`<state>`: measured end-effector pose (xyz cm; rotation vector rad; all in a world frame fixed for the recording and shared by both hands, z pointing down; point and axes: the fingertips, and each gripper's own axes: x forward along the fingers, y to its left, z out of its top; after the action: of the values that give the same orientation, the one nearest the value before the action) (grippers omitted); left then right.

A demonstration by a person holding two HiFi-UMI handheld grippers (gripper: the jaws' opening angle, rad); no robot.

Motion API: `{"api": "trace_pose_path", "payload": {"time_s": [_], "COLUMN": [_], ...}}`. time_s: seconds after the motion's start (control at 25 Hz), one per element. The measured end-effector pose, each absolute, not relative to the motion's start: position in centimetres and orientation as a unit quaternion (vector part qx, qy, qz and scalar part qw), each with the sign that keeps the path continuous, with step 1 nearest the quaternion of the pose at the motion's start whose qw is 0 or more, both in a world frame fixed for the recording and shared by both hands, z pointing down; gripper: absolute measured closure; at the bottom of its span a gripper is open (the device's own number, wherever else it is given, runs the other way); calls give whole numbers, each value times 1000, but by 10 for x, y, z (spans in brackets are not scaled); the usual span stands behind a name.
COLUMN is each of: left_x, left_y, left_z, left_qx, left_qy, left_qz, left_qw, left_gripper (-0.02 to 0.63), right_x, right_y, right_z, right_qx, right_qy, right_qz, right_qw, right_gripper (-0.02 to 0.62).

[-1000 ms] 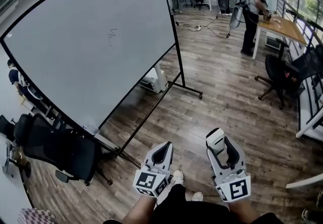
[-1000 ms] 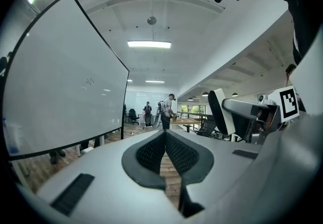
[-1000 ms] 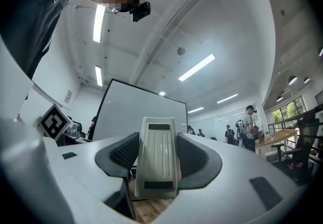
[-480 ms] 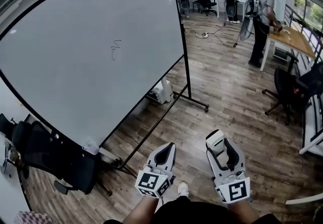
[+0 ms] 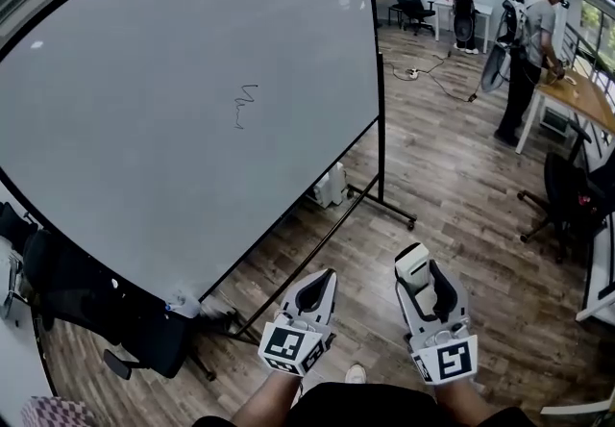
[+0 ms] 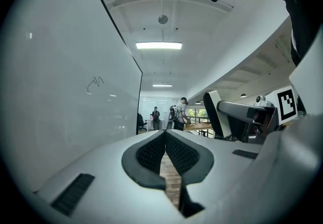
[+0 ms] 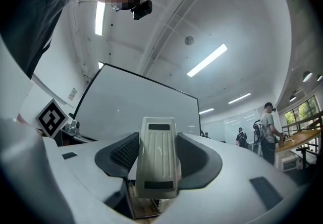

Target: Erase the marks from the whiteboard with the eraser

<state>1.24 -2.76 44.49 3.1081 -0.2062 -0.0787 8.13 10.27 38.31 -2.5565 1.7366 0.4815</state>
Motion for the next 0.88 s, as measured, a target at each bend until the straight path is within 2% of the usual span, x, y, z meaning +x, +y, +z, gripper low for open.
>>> {"api": "trace_pose_path", "payload": {"time_s": [0.52, 0.88], "left_x": [4, 30], "left_y": [-136, -198], "left_z": [435, 434], "left_qx": [987, 973], "left_qy": [-151, -228], "left_qz": [-46, -44], "left_qw": [12, 0], "left_gripper": [586, 586], "right_x": [90, 119], "right_y": [-12, -102], "right_z": [368, 346], "right_qx": [-764, -695], "right_qy": [618, 686], "right_qz": [186, 211], "right_qw": [6, 47], "right_gripper": [340, 339]}}
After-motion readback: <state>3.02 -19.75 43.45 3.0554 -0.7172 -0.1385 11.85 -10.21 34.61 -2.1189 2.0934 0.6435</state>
